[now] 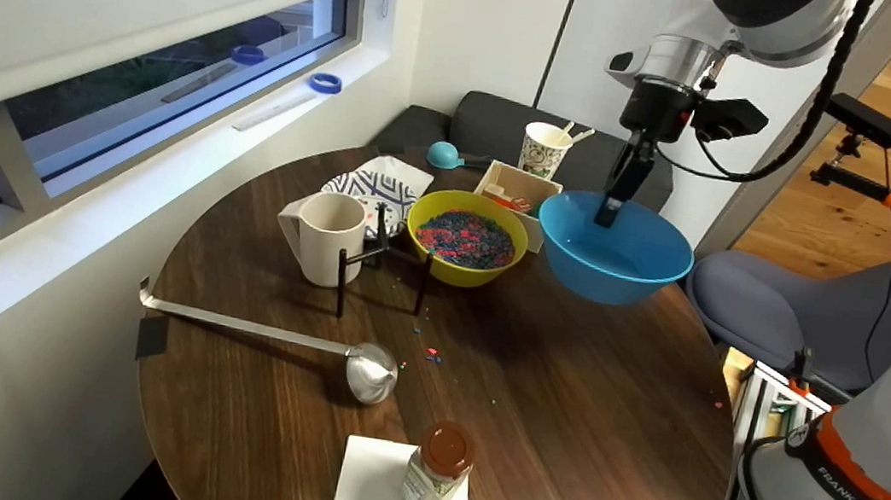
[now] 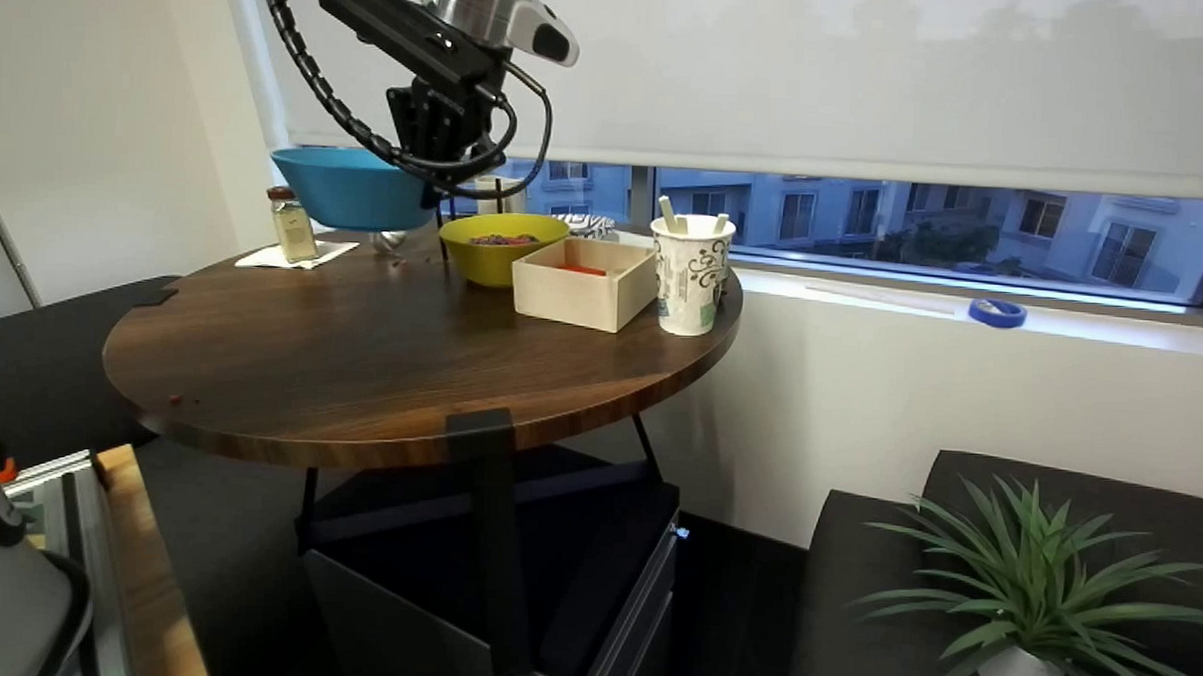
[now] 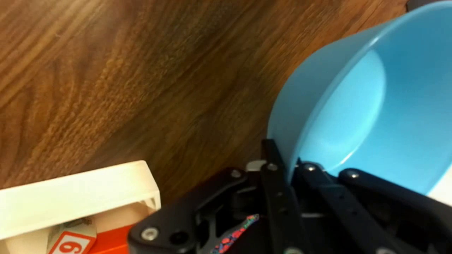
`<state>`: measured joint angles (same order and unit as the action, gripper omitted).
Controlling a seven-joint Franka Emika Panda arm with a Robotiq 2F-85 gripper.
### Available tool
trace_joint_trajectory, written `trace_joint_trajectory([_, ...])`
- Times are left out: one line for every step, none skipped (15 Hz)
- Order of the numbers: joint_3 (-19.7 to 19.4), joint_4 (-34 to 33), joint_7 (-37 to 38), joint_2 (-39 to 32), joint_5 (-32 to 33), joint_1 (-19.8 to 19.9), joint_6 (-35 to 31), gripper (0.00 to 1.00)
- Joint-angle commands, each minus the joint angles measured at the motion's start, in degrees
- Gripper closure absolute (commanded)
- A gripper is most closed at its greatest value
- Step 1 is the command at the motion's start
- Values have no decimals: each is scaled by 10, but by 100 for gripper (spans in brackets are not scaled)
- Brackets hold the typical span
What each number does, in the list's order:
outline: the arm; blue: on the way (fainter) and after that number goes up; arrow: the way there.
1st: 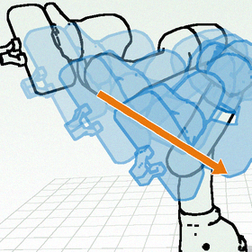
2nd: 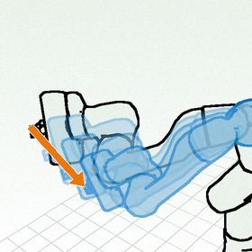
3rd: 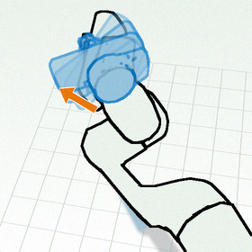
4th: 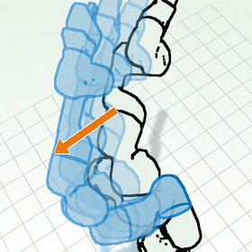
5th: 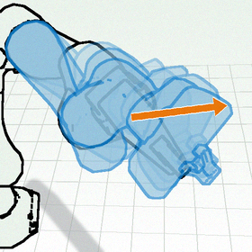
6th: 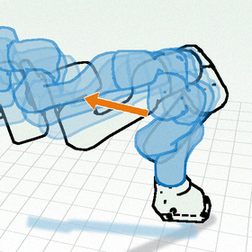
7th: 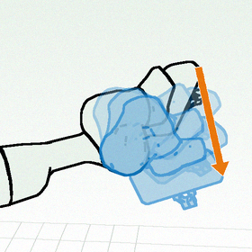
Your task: Pour the cereal from the blue bowl into the yellow bowl
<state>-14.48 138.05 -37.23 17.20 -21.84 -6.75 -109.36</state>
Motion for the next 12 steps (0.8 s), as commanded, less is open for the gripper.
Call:
trace_joint_trajectory([23,-1,-12,-13,-5,30,-4,94])
trace_joint_trajectory([24,-1,-20,-23,-5,36,-13,94])
trace_joint_trajectory([24,-1,-24,-31,-4,39,-16,94])
trace_joint_trajectory([25,-1,-27,-35,-4,41,-17,94])
trace_joint_trajectory([26,-1,-27,-36,-4,42,-17,94])
trace_joint_trajectory([27,-1,-27,-36,-4,41,-17,94])
trace_joint_trajectory([27,-2,-27,-36,-4,41,-17,94])
trace_joint_trajectory([27,-2,-27,-36,-4,41,-17,99])
trace_joint_trajectory([32,3,-31,-41,1,41,-30,99])
trace_joint_trajectory([38,8,-41,-43,8,42,-41,99])
trace_joint_trajectory([43,16,-50,-43,11,43,-60,99])
trace_joint_trajectory([46,20,-63,-46,4,42,-72,99])
